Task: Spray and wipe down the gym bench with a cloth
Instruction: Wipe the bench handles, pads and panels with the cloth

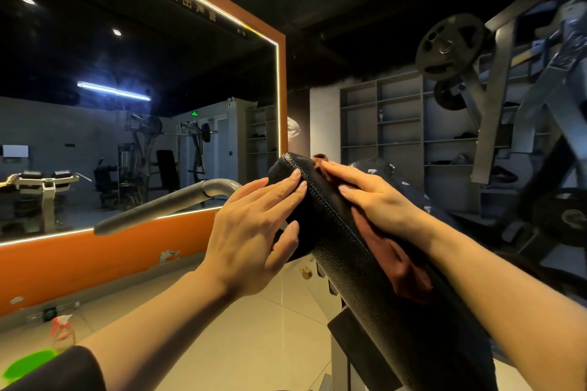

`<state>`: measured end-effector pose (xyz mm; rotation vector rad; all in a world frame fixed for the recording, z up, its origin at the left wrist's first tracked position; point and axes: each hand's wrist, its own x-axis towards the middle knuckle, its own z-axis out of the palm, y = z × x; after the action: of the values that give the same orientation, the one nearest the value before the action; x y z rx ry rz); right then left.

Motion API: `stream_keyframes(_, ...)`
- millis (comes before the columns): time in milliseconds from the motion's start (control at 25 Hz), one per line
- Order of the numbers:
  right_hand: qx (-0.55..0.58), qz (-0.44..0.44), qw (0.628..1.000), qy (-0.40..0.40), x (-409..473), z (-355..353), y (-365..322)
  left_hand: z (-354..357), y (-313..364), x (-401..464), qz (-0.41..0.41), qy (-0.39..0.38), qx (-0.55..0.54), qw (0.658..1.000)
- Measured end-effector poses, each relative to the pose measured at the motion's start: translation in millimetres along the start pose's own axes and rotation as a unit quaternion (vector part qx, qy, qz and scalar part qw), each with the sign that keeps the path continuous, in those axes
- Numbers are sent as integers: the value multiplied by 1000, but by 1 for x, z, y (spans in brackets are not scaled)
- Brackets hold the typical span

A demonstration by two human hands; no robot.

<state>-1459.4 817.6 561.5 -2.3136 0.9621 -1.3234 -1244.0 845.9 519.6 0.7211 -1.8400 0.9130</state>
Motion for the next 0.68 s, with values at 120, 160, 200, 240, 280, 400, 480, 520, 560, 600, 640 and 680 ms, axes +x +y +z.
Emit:
stream_keyframes(120, -40, -79, 995, -38, 12, 10, -17, -2, 1, 0, 4, -14, 5, 1000)
stream_keyframes(160, -51, -82, 995, -31, 19, 10, -13, -3, 2, 0, 4, -20, 6, 1000)
stream_keyframes(200, -58, -68, 996, -18, 27, 7, -5, -4, 2, 0, 4, -25, 6, 1000)
stream_keyframes(240, -69, -38, 997, -3, 31, 2, 5, -4, 2, 0, 3, -28, 5, 1000)
stream_keyframes(280, -83, 1, 997, 10, 33, -3, 16, -4, 2, -1, 3, -28, 6, 1000)
stream_keyframes(400, -87, 70, 993, 25, 30, -9, 32, -4, 3, 0, -1, -20, -1, 1000)
stream_keyframes(480, -59, 58, 996, 23, 28, -4, 22, -3, 4, 0, -6, -14, -11, 1000)
stream_keyframes(520, -36, 36, 999, 16, 27, -1, 10, -3, 4, 0, -7, -13, -16, 1000)
stream_keyframes(560, -20, 7, 1000, 3, 26, 4, -4, -3, 4, 0, -7, -13, -18, 1000)
stream_keyframes(600, -20, -21, 999, -13, 25, 9, -15, -4, 4, 0, -5, -13, -16, 1000)
stream_keyframes(640, -32, -47, 998, -29, 22, 12, -25, -4, 3, 1, -4, -13, -13, 1000)
stream_keyframes(680, -43, -66, 996, -34, 17, 14, -30, -4, 3, 1, -1, -13, -8, 1000)
